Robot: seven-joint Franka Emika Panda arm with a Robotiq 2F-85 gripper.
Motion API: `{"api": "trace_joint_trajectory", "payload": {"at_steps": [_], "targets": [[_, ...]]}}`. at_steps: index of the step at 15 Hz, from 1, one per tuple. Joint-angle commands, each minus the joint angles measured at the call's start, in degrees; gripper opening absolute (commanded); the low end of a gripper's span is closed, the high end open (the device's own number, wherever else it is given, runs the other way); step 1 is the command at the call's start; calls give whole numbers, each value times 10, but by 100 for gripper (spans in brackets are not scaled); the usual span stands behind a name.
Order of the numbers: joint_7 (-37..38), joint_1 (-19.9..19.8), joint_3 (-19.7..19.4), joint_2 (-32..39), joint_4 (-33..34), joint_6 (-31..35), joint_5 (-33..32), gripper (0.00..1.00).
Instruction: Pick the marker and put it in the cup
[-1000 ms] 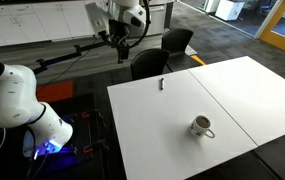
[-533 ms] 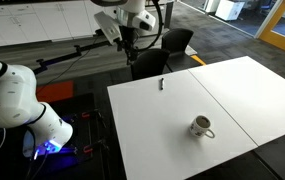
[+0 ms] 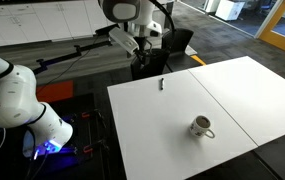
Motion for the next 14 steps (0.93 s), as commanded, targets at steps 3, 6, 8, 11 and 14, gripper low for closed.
{"api": "trace_joint_trajectory", "payload": {"at_steps": [3,6,8,11,14], "targets": [[-16,12,38,54,-1,132,-39,100],[-3,15,56,91,5,192,-81,100],[5,16,65,117,12,219,-104,100],[17,17,73,157,28,250,-137,100],[17,19,80,194,51,259,-159,100]]}}
